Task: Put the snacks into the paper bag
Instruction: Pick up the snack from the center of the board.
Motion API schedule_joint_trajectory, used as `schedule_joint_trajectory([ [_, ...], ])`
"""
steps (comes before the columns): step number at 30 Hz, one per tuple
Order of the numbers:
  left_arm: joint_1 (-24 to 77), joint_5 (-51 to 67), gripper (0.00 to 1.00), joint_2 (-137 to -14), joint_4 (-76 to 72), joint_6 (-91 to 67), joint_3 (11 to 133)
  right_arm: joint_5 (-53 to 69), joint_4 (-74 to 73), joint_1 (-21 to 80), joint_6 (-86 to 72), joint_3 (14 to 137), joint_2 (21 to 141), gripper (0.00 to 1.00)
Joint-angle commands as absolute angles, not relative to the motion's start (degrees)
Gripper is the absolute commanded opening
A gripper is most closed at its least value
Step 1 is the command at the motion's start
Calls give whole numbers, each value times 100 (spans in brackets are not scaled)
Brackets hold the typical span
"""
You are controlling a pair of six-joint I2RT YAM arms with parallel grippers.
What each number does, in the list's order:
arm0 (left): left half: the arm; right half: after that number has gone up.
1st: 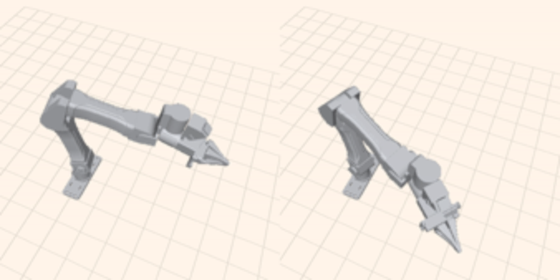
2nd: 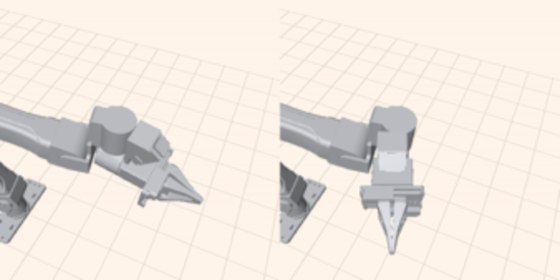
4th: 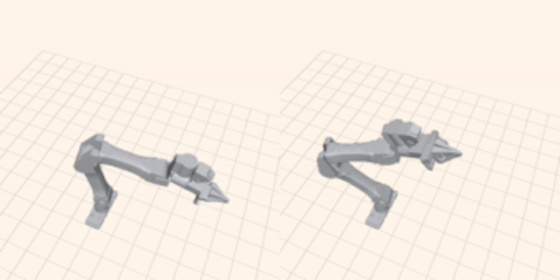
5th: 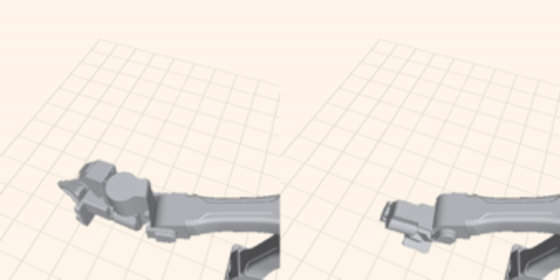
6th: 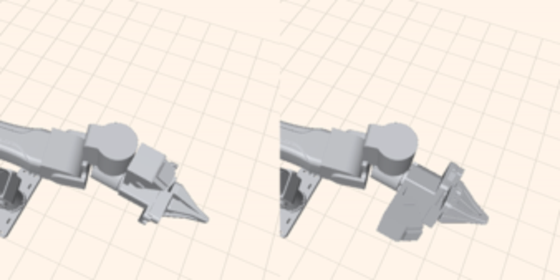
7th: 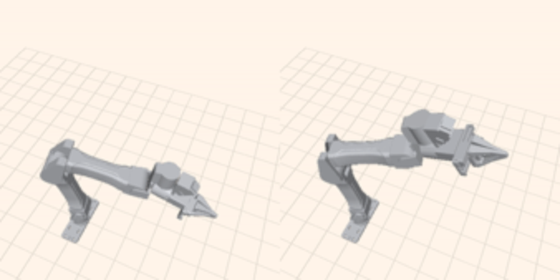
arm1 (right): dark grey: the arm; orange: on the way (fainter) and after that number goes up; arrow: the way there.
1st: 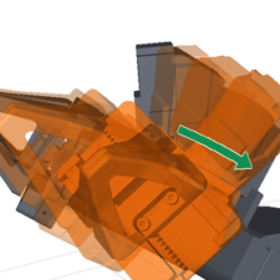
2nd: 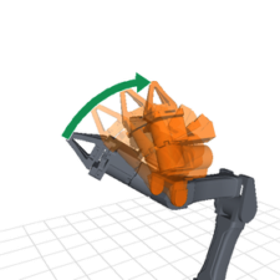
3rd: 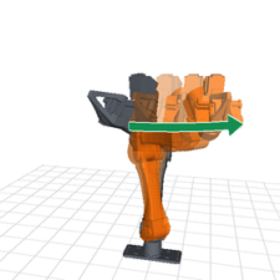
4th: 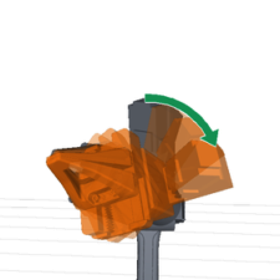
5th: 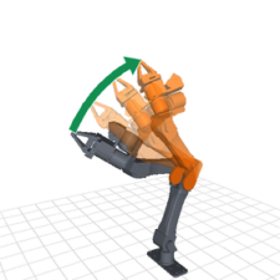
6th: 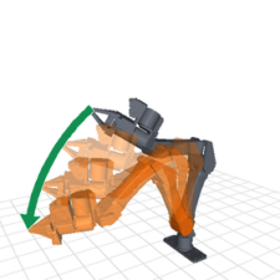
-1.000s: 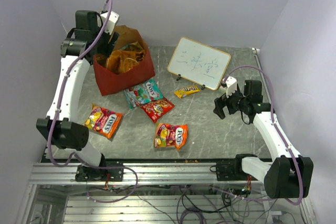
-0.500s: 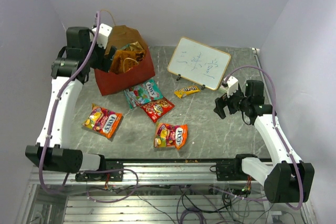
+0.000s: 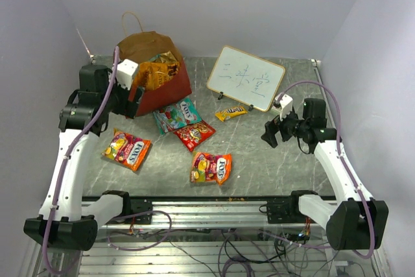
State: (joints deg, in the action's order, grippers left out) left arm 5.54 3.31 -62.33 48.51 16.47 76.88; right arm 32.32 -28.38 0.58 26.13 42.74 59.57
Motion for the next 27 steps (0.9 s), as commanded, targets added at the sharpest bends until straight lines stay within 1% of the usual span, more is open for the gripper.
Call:
schedule_joint_trajectory([
  [1, 471, 672, 99, -5932, 4785, 1712, 7329, 3852, -2971, 37, 2812, 4630, 6179, 99],
  [6, 149, 797, 100, -5691, 4574, 1686, 6833, 4232, -2917, 265, 2648, 5192, 6893, 96],
  [9, -138, 963, 100, -5612, 4451, 1641, 6579, 4315, -2437, 655, 2157, 5466, 7305, 93],
  [14, -591, 1153, 100, -5431, 4215, 1498, 6316, 3583, -1756, 1814, 1555, 6030, 8162, 90],
  [16, -777, 1235, 100, -5395, 4185, 1454, 6281, 3489, -1507, 2102, 1296, 6265, 8591, 89],
  [21, -1102, 1462, 100, -5413, 4153, 1402, 6258, 3672, -1099, 2411, 451, 7095, 9879, 84],
  [24, -1252, 1596, 99, -5463, 4142, 1387, 6274, 3824, -1042, 2550, 0, 7664, 10779, 80],
  [27, -1355, 1689, 99, -5536, 4178, 1384, 6330, 3890, -1063, 2630, -373, 8256, 11423, 79],
])
